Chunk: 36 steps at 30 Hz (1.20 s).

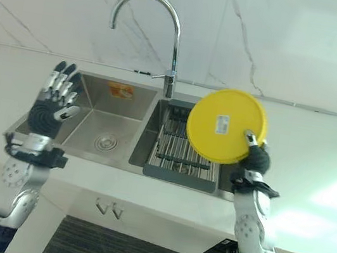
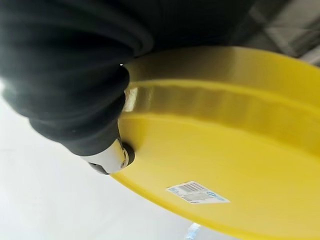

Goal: Place the dishes in the dishwasher.

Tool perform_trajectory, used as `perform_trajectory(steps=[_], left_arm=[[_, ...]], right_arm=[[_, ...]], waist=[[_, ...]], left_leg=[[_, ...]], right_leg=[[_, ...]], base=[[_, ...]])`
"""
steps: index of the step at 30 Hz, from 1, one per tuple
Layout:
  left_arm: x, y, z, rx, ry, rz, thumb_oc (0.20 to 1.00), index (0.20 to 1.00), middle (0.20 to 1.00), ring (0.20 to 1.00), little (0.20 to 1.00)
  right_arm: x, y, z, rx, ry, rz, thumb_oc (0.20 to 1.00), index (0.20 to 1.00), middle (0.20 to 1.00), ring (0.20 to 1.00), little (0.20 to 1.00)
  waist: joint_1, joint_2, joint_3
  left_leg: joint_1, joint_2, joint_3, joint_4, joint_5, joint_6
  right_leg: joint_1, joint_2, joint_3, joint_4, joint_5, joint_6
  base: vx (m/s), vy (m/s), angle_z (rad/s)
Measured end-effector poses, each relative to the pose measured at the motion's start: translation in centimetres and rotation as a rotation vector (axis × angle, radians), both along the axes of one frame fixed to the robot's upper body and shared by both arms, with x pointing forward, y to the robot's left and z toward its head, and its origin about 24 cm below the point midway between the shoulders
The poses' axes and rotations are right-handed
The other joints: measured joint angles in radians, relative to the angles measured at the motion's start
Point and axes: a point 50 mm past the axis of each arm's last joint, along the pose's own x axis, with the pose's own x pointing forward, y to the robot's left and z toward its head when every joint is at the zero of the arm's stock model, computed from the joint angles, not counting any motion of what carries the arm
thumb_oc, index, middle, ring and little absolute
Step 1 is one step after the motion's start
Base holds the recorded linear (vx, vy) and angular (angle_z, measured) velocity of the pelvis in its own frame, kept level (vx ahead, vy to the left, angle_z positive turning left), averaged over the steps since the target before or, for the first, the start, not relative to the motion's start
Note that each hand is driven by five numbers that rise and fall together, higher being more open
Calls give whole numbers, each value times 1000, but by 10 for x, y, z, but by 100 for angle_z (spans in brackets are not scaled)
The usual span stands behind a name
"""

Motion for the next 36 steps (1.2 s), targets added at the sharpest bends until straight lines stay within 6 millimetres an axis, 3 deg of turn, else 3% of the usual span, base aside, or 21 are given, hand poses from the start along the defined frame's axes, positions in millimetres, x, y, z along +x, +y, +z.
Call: perform_trajectory(steps=[3, 6, 10, 11, 13, 16, 18, 19, 20, 21, 23, 24, 26, 27, 28, 29, 31, 33, 34, 35, 36], left_arm=[[-5, 4, 4, -10, -51, 15, 1000, 1000, 1000, 1000, 1000], [-7, -4, 8, 94, -120, 37, 1000, 1000, 1000, 1000, 1000], [-1, -7, 30, 399, -231, 17, 1000, 1000, 1000, 1000, 1000], [2, -9, 37, 431, -270, 14, 1000, 1000, 1000, 1000, 1000], [2, -11, 36, 446, -269, -1, 1000, 1000, 1000, 1000, 1000], [3, -25, 28, 544, -252, -82, 1000, 1000, 1000, 1000, 1000], [-2, -22, 17, 589, -198, -96, 1000, 1000, 1000, 1000, 1000], [-2, -21, 18, 559, -192, -112, 1000, 1000, 1000, 1000, 1000], [5, -35, 18, 483, -208, -142, 1000, 1000, 1000, 1000, 1000], [14, -82, 22, 435, -251, -308, 1000, 1000, 1000, 1000, 1000], [17, -104, 35, 502, -312, -413, 1000, 1000, 1000, 1000, 1000], [14, -93, 38, 533, -302, -401, 1000, 1000, 1000, 1000, 1000], [3, -76, 38, 570, -278, -379, 1000, 1000, 1000, 1000, 1000], [3, -71, 39, 586, -275, -364, 1000, 1000, 1000, 1000, 1000], [4, -73, 22, 485, -207, -346, 1000, 1000, 1000, 1000, 1000], [-2, -75, 5, 423, -133, -344, 1000, 1000, 1000, 1000, 1000], [-2, -84, 0, 326, -110, -330, 1000, 1000, 1000, 1000, 1000], [-3, -88, -1, 267, -110, -319, 1000, 1000, 1000, 1000, 1000], [-6, -84, -6, 261, -85, -299, 1000, 1000, 1000, 1000, 1000], [-9, -81, -11, 262, -62, -287, 1000, 1000, 1000, 1000, 1000], [-12, -75, -18, 288, -22, -280, 1000, 1000, 1000, 1000, 1000]], right_arm=[[-12, -20, -4, -65, 35, -89, 200, 200, 200, 200, 200], [-15, -23, -29, -47, 154, -106, 200, 200, 200, 200, 200], [-37, -44, -29, 42, 114, -240, 200, 200, 200, 200, 200], [-43, -46, -34, 74, 112, -272, 200, 200, 200, 200, 200], [-48, -40, -38, 105, 108, -263, 200, 200, 200, 200, 200], [-55, -25, -33, 89, 72, -184, 200, 200, 200, 200, 200], [-38, -27, -33, 64, 62, -153, 200, 200, 200, 200, 200], [-35, -31, -31, 42, 62, -158, 200, 200, 200, 200, 200], [-29, -28, -25, 40, 19, -170, 200, 200, 200, 200, 200], [-16, -3, -16, 63, -42, -98, 200, 200, 200, 200, 200], [-13, 34, 2, 100, -149, 11, 200, 200, 200, 200, 200], [-15, 56, 15, 133, -220, 67, 200, 200, 200, 200, 200], [-20, 52, 29, 97, -308, 53, 200, 200, 200, 200, 200], [-29, 35, 23, 91, -307, -39, 200, 200, 200, 200, 200], [-28, 22, 19, 36, -286, -69, 200, 200, 200, 200, 200], [-28, 9, 17, -24, -252, -95, 200, 200, 200, 200, 200], [-31, -6, 24, -169, -227, -88, 200, 200, 200, 200, 200], [-31, -8, 25, -283, -201, -91, 200, 200, 200, 200, 200], [-32, -5, 26, -301, -208, -86, 200, 200, 200, 200, 200], [-33, -4, 29, -302, -220, -85, 200, 200, 200, 200, 200], [-34, -2, 30, -280, -238, -94, 200, 200, 200, 200, 200]], waist=[[-10, 4, 1], [-10, -100, 40], [-155, -44, 61], [-174, -92, 69], [-179, -128, 83], [-181, -128, 141], [-113, -129, 165], [-94, -127, 167], [-80, -113, 167], [10, -102, 172], [76, -103, 165], [100, -105, 152], [88, -126, 130], [19, -181, 72], [-18, -100, 58], [-21, -38, 7], [-103, 76, -47], [-133, 71, -50], [-113, 49, -50], [-113, 42, -45], [-105, 13, -32]], left_leg=[[-15, -2, 17, 16, 4, 1], [-189, -72, -30, 365, -30, 20], [-120, -96, 138, 263, -159, 76], [-85, -172, 131, 163, -110, 118], [-83, -219, 133, 132, -72, 155], [-60, -223, 158, 68, -40, 184], [-62, -155, 321, 59, -23, 207], [-63, -140, 352, 62, -19, 205], [-107, -115, 365, 69, 4, 220], [-135, -47, 402, 85, 49, 202], [-119, 7, 467, 67, 76, 126], [-117, 36, 418, 30, 89, 93], [-129, 81, 225, 6, 146, 2], [-170, 99, 190, -1, 168, -42], [-168, 170, 151, -2, 172, -64], [-166, 211, 157, 0, 129, -52], [-158, 213, 241, 6, 241, 5], [-187, 239, 268, 67, 373, -9], [-212, 252, 266, 86, 459, 57], [-231, 258, 256, 111, 481, 83], [-242, 218, 239, 171, 429, 36]], right_leg=[[-33, 0, 35, 0, 6, -3], [-89, -78, 136, 13, 26, -35], [-93, -102, 160, 33, 57, 26], [-128, -160, 184, 68, 57, 38], [-187, -191, 210, 121, 78, 58], [-249, -194, 224, 139, 99, 101], [-265, -174, -108, 194, 39, 115], [-224, -195, -126, 284, 10, 124], [-201, -211, -79, 524, -76, 69], [-96, -256, -53, 655, -114, 60], [78, -388, -106, 468, -58, 146], [92, -421, -121, 261, -29, 146], [43, -337, -91, 67, -31, 144], [29, -244, -71, 21, -72, 135], [49, -166, -79, 12, -61, 113], [-6, -109, -31, 20, -77, 86], [-6, -51, -15, 2, -73, 62], [-18, -32, -3, 29, -108, 21], [-61, -20, 43, 42, -131, -18], [-71, -13, 56, 44, -125, -32], [-70, -28, 63, 21, -98, -57]], base=[[-274, 100, -23], [-211, 265, -91], [-173, 321, -20], [-217, 397, 3], [-214, 349, -1], [-224, 63, -40], [-457, -64, -180], [-700, -349, -124], [-830, -712, -75], [-650, -981, -74], [-443, -933, -166], [-216, -624, -252], [-161, -540, -178], [-116, -456, -14], [-60, -340, -27], [-46, -289, -77], [-85, -387, -54], [-91, -371, -27], [-46, -251, -54], [-12, -156, -69], [21, -114, -39]])
